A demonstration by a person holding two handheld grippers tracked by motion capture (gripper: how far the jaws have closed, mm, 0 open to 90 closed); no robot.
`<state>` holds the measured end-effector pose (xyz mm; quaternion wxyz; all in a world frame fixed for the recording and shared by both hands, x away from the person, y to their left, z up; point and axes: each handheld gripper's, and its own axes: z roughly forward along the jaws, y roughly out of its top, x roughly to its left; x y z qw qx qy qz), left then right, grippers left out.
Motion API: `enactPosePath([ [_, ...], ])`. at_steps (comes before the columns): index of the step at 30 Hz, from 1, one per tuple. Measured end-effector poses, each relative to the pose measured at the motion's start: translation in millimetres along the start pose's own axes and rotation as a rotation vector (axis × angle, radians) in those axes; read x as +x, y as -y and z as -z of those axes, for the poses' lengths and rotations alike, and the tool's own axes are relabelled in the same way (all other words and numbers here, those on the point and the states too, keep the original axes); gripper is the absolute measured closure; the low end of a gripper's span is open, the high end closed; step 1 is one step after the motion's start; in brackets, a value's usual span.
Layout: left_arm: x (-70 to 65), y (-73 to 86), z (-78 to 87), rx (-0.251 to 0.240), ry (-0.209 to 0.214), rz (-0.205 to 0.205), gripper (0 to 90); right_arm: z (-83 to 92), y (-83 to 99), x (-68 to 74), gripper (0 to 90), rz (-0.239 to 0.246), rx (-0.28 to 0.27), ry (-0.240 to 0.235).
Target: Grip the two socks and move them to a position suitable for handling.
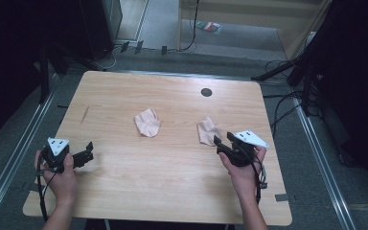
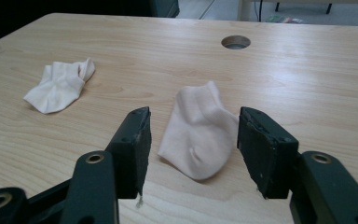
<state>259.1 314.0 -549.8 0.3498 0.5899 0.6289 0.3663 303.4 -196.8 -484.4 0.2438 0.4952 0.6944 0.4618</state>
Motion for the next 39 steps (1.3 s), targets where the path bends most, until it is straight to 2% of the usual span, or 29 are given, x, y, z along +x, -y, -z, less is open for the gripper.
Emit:
enactPosePath([
  [2,0.1,-0.6,-0.9,0.017,0.007,-0.001,0.0,-12.8,-2.9,6.4,50.0,0.023,0.021,0.008],
  [3,0.1,-0.6,-0.9,0.017,0.007,-0.001,0.0,-12.8,-2.9,6.4,50.0,0.023,0.021,0.008],
  [4,0.2,-0.8,-1.8,0.022,0.01,0.0,0.0,-20.8,-4.6,8.0,55.4,0.038,0.034,-0.023],
  [7,0.6,-1.1,-1.9,0.031,0.014,-0.002,0.0,-28.6,-6.5,8.3,58.5,0.049,0.054,-0.022],
  [9,0.7,-1.1,-2.3,0.032,0.013,0.001,0.0,-37.8,-7.7,6.0,60.7,0.04,0.071,-0.025],
  [10,0.5,-0.9,-1.8,0.025,0.005,0.005,0.0,-44.6,-8.5,5.0,60.7,0.041,0.087,-0.002],
  [12,-0.1,-0.5,-1.4,0.016,0.004,0.0,0.0,-51.5,-10.0,4.3,60.4,0.043,0.101,0.009],
  [19,0.2,-0.7,-1.3,0.021,0.008,0.001,0.0,-68.9,-12.4,2.3,57.6,0.046,0.144,0.008],
  [20,0.1,-0.6,-1.4,0.019,0.007,0.001,0.0,-76.8,-11.5,2.1,54.8,0.062,0.16,0.015],
  [21,0.1,-0.6,-1.4,0.019,0.007,0.001,0.0,-76.8,-11.5,2.1,54.8,0.062,0.16,0.015],
  [22,0.1,-0.6,-1.4,0.019,0.006,-0.001,0.0,-86.1,-9.6,2.5,49.9,0.072,0.182,0.036],
  [23,0.1,-0.6,-1.4,0.02,0.006,-0.003,0.0,-86.1,-9.6,2.5,49.9,0.072,0.182,0.036],
  [24,0.2,-0.6,-1.5,0.019,0.008,-0.002,0.0,-95.0,-6.1,3.0,44.9,0.082,0.185,0.051],
  [27,0.3,-0.7,-1.7,0.02,0.009,0.002,0.0,-104.2,-1.5,0.6,45.0,0.072,0.205,0.066],
  [28,0.4,-0.7,-1.7,0.021,0.009,0.002,0.0,-111.0,4.8,-3.2,46.6,0.044,0.215,0.101],
  [29,0.5,-0.6,-1.6,0.02,0.01,0.002,0.0,-111.0,4.8,-3.2,46.6,0.044,0.215,0.101],
  [31,0.6,-0.6,-1.6,0.02,0.01,0.003,0.0,-112.5,8.4,-3.6,50.2,0.042,0.196,0.115],
  [35,0.5,-1.0,-1.8,0.03,0.01,-0.003,0.0,-113.3,11.4,-0.2,60.2,0.113,0.2,0.168],
  [37,0.5,-1.1,-2.0,0.031,0.01,0.0,0.0,-111.7,15.2,1.1,74.2,0.139,0.183,0.194],
  [39,0.9,-1.1,-2.2,0.033,0.011,0.004,0.0,-110.5,16.4,1.3,81.2,0.163,0.184,0.22],
])
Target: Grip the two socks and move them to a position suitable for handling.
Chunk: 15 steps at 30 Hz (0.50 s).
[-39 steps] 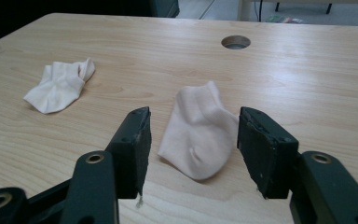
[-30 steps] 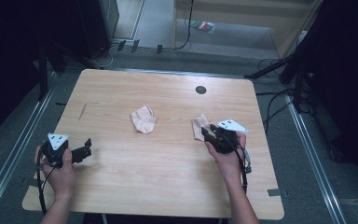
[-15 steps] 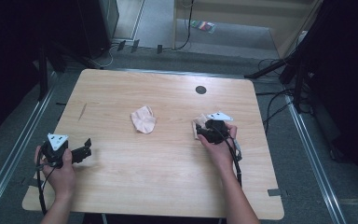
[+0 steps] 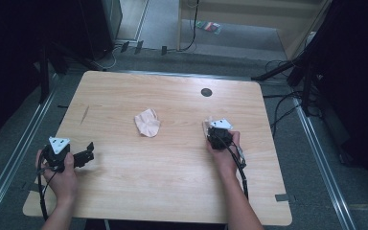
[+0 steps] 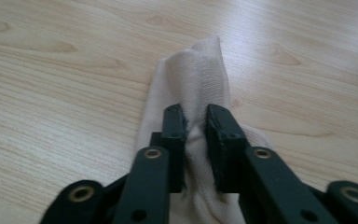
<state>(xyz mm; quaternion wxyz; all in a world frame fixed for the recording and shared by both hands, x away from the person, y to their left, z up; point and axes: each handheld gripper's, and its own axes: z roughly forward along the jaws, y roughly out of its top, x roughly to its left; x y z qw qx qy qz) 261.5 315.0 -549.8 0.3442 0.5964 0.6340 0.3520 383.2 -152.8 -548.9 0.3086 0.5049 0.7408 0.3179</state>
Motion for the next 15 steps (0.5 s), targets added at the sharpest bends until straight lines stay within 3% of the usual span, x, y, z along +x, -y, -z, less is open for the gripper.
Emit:
enactPosePath([
  [3,0.0,0.0,0.1,-0.002,-0.001,-0.001,0.0,0.4,-0.6,-6.8,85.7,-0.048,-0.001,-0.03],
  [7,0.0,1.3,2.7,-0.039,-0.017,0.008,0.0,6.2,-2.1,-9.8,86.4,-0.058,-0.014,-0.03],
  [15,1.6,1.7,3.9,-0.039,-0.02,0.021,0.0,53.0,-17.1,-11.4,86.5,-0.09,-0.125,-0.111],
])
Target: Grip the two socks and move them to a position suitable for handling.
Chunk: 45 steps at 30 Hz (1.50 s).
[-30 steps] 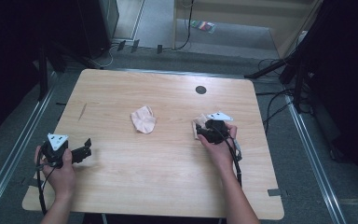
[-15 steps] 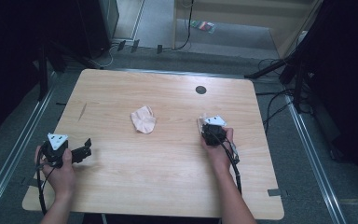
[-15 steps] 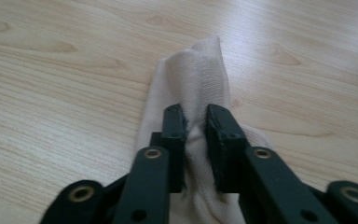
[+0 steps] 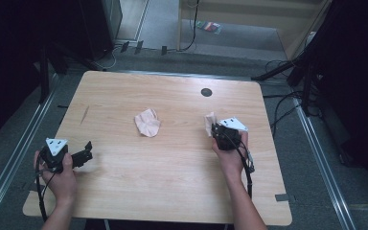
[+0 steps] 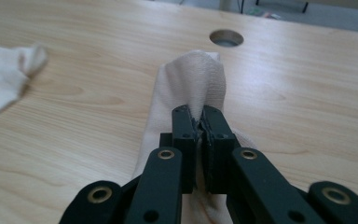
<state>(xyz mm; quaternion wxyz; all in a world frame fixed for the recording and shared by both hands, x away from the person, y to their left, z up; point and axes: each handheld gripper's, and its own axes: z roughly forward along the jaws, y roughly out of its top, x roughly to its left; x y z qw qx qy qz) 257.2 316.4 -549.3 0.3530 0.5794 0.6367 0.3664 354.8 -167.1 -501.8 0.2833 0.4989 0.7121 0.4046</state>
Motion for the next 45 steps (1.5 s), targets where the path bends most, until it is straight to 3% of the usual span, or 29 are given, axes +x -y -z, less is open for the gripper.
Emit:
enactPosePath([
  [6,-3.2,-0.7,1.8,-0.004,-0.007,-0.016,0.0,39.3,-2.7,14.0,86.5,-0.013,-0.046,-0.09],
  [11,-11.6,-6.7,10.9,-0.024,0.022,-0.039,0.0,56.2,2.3,25.0,86.5,-0.035,-0.052,-0.138],
  [12,-18.8,-7.5,15.1,-0.029,0.047,-0.051,0.0,62.8,5.7,32.1,86.4,-0.033,-0.054,-0.159],
  [13,-18.8,-7.5,15.1,-0.029,0.047,-0.051,0.0,62.8,5.7,32.1,86.4,-0.033,-0.054,-0.159],
  [14,-27.9,-7.9,19.4,-0.032,0.08,-0.064,0.0,69.0,9.2,40.3,86.4,-0.028,-0.054,-0.169],
  [15,-27.9,-7.9,19.4,-0.032,0.08,-0.064,0.0,69.0,9.2,40.3,86.4,-0.028,-0.054,-0.169],
  [16,-38.1,-8.2,23.9,-0.034,0.117,-0.074,0.0,73.9,11.8,47.9,86.4,-0.042,-0.057,-0.194],
  [19,-49.6,-8.2,28.3,-0.04,0.152,-0.094,0.0,78.2,13.1,57.1,86.4,-0.035,-0.053,-0.212],
  [20,-56.1,-7.9,30.5,-0.045,0.17,-0.103,0.0,82.0,15.1,65.9,86.4,-0.034,-0.055,-0.24],
  [23,-75.5,-5.8,37.5,-0.046,0.235,-0.133,0.0,84.9,18.4,74.2,86.4,-0.023,-0.051,-0.252],
  [24,-89.5,-3.7,41.8,-0.048,0.276,-0.166,0.0,85.5,22.2,80.5,86.3,-0.011,-0.042,-0.268],
  [25,-89.5,-3.7,41.8,-0.048,0.276,-0.166,0.0,85.5,22.2,80.5,86.3,-0.011,-0.042,-0.268],
  [26,-102.3,-1.7,45.6,-0.05,0.325,-0.185,0.0,84.8,26.3,85.9,86.3,-0.008,-0.031,-0.278],
  [27,-102.3,-1.7,45.6,-0.05,0.325,-0.185,0.0,84.8,26.3,85.9,86.3,-0.008,-0.031,-0.278],
  [30,-121.7,2.7,51.5,-0.044,0.407,-0.215,0.0,80.6,33.2,98.2,86.3,0.006,-0.006,-0.296],
  [31,-121.7,2.7,51.5,-0.044,0.407,-0.215,0.0,80.6,33.2,98.2,86.3,0.006,-0.006,-0.296],
  [36,-135.0,6.9,57.7,-0.046,0.49,-0.22,0.0,73.1,44.2,115.9,86.2,-0.006,0.03,-0.309],
  [41,-144.8,10.4,60.7,-0.046,0.565,-0.231,0.0,68.5,50.7,132.8,86.2,0.034,0.051,-0.301],
  [42,-147.7,11.5,60.6,-0.039,0.591,-0.234,0.0,63.7,53.1,137.3,83.2,0.028,0.071,-0.314],
  [43,-147.7,11.5,60.6,-0.039,0.591,-0.234,0.0,63.7,53.1,137.3,83.2,0.028,0.071,-0.314],
  [44,-148.7,12.0,60.0,-0.032,0.6,-0.234,0.0,57.9,55.5,138.2,64.3,0.017,0.074,-0.35],
  [45,-149.2,12.4,58.8,-0.024,0.606,-0.237,0.0,57.9,55.5,138.2,64.3,0.017,0.074,-0.35],
])
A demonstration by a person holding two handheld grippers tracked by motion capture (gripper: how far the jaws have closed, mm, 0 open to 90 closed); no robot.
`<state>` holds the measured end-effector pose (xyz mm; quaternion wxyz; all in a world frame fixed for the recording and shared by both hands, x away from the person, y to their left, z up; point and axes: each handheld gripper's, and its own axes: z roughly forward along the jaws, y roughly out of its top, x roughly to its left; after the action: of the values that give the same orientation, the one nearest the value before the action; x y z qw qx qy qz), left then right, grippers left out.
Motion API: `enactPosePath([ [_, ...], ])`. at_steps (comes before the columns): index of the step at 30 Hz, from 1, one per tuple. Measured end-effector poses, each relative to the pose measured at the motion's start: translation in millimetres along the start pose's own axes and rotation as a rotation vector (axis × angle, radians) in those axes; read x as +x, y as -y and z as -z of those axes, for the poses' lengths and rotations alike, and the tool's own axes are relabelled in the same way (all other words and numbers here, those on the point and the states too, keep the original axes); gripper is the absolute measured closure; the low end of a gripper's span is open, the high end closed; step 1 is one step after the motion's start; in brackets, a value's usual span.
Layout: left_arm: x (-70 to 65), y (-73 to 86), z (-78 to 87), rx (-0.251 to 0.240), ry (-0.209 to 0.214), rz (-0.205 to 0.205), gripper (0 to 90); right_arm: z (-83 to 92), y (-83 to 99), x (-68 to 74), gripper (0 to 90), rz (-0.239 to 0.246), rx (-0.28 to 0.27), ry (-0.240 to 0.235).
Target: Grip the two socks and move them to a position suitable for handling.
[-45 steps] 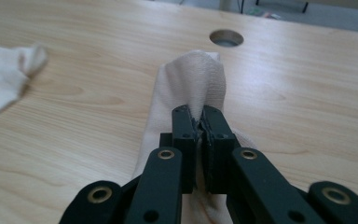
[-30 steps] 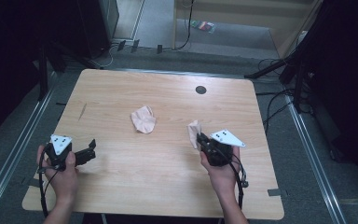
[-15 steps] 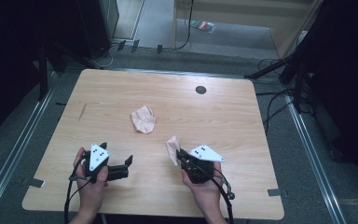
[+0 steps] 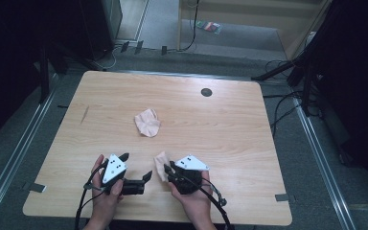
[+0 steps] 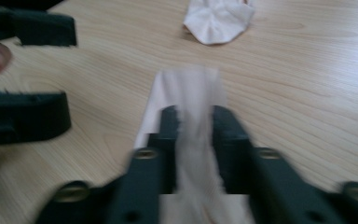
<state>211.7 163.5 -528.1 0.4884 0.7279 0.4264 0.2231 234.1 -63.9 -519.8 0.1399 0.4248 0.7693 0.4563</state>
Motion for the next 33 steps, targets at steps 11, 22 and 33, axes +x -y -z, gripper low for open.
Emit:
enactPosePath([
  [11,18.4,0.9,-6.5,0.055,0.109,0.059,0.0,26.1,-1.3,-37.8,60.5,-0.099,-0.012,0.005],
  [22,17.8,1.1,-11.1,0.075,0.083,0.057,15.3,-9.2,18.4,-28.3,49.1,-0.086,0.131,-0.005],
  [33,19.3,2.3,-10.8,0.079,0.116,0.081,20.8,7.2,4.5,-13.4,90.0,-0.03,0.028,-0.021],
])
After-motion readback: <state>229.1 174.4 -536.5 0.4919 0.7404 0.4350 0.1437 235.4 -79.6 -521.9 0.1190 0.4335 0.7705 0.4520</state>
